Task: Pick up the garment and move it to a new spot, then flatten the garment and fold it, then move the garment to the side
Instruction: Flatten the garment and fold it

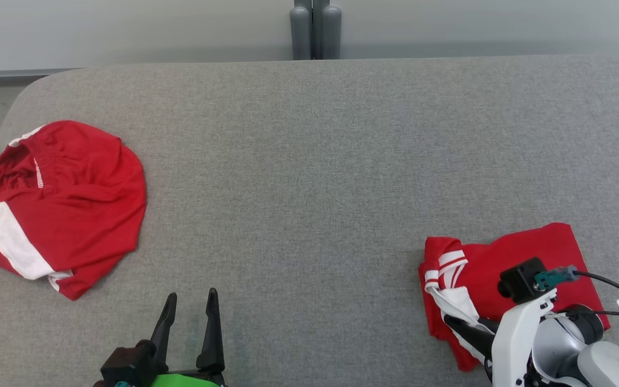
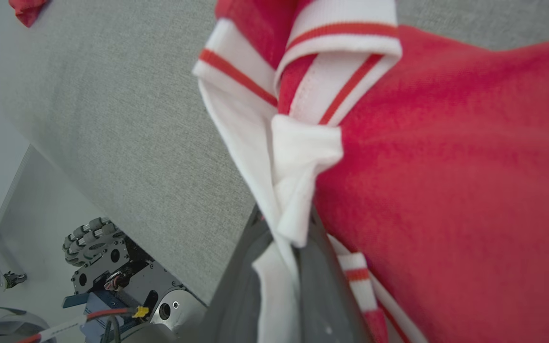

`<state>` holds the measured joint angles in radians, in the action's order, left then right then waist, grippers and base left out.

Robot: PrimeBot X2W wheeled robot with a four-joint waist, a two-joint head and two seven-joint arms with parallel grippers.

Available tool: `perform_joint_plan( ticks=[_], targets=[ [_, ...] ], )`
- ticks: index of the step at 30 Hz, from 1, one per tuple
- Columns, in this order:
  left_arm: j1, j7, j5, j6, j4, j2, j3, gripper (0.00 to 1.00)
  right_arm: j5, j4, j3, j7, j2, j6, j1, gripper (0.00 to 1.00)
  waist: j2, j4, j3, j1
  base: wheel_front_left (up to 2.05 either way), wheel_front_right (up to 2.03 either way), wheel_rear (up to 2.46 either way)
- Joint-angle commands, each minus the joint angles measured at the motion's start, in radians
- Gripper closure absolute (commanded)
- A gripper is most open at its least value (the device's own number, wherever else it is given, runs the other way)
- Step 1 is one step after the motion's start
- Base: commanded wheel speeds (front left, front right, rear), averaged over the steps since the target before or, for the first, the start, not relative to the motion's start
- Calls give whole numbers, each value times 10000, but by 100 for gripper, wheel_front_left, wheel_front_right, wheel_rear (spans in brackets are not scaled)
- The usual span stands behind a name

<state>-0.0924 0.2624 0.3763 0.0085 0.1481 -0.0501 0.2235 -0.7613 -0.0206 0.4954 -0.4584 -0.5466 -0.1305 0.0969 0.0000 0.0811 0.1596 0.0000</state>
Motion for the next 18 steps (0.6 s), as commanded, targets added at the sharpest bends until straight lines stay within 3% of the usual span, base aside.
perform_joint_plan(
  ticks=[1,2,4,5,6,12,18],
  targets=[
    [-36,32,29,-20,30,-9,-41,0,111,10,63,55,112,-5,-26,98,0,-84,-17,0,0,0,0],
    [-34,32,20,-39,43,-9,-39,0,151,37,80,120,186,-5,26,79,0,-118,-25,0,0,0,0],
    [-11,32,-26,-60,75,-9,-34,0,328,144,71,260,335,-5,146,60,0,-175,-27,0,0,0,0],
    [5,32,-39,-66,89,-9,-51,0,459,203,-13,439,480,-5,202,20,0,-207,-35,0,0,0,0],
    [12,32,-42,-73,102,-9,-64,0,540,278,-94,570,626,-5,232,0,0,-233,-49,0,0,0,0],
    [-129,32,-108,-111,177,-9,-195,0,1036,145,-607,1845,1194,-5,-116,0,0,-370,-304,0,0,0,0],
    [-503,32,-134,-30,64,-10,-365,0,1859,-295,-2208,4057,1533,-5,-1265,0,0,-591,-872,0,0,0,0]
  ],
)
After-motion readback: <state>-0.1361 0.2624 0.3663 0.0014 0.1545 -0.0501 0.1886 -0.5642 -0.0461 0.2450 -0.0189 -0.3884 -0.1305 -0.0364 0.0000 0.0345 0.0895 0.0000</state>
